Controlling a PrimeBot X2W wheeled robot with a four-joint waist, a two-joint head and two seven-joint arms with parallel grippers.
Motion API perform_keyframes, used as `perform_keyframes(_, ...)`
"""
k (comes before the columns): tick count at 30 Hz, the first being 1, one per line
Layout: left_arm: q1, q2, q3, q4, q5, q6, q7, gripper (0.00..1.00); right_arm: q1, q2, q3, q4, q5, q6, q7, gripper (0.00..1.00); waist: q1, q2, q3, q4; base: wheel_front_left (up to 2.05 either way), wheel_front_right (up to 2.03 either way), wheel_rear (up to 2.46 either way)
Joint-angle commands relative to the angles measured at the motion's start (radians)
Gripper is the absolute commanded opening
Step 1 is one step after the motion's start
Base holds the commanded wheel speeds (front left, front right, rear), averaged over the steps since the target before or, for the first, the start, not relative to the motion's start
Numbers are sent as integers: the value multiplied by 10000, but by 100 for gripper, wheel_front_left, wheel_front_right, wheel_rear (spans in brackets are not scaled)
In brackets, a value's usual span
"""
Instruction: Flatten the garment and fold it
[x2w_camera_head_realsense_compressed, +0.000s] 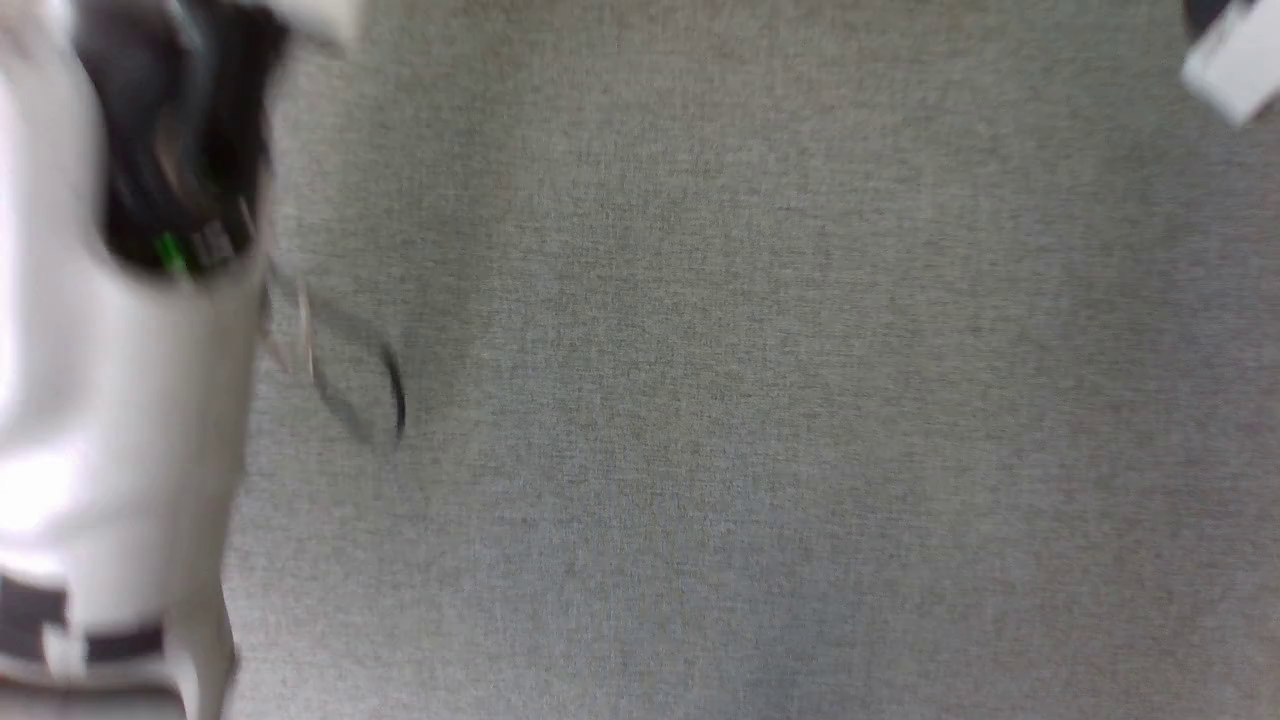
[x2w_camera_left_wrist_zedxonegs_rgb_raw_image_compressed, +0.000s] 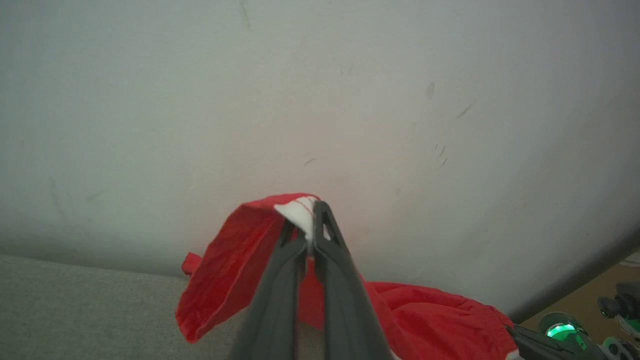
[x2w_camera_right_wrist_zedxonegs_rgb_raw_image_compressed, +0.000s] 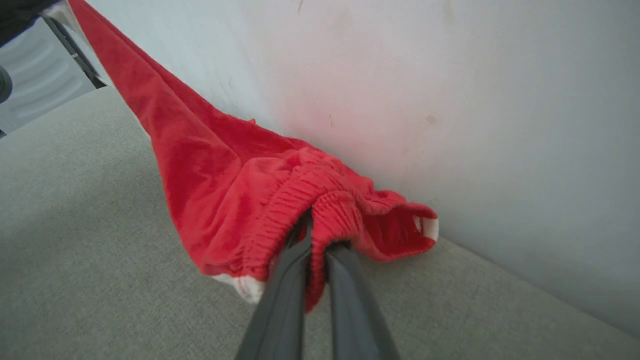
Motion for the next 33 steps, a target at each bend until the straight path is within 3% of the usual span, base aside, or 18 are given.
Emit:
perform_keyframes(1, 641, 85, -62, -290, -37, 131, 79, 0, 487, -100, -87, -134, 149, -19, -99, 0, 2, 0, -560, -54, 0, 0, 0)
perform_keyframes(13, 5826, 456, -118, -2345, -991, 1104, 853, 0, 4788, 177, -878, -924, 909, -19, -209, 0, 2, 0, -2180, -164, 0, 0, 0)
perform_keyframes(24, 9458, 1358, -923, -2930, -1745, 885, 1994, 0, 8118, 698, -1861, -763, 1347, -19, -31, 0, 2, 0, -3595, 64, 0, 0, 0)
perform_keyframes(33, 11671, 1471, -922, -3226, -2658, 938, 2164, 0, 10672, 1347, -2710, -1041, 1626, -19, 538, 0, 2, 0, -4503, 127, 0, 0, 0)
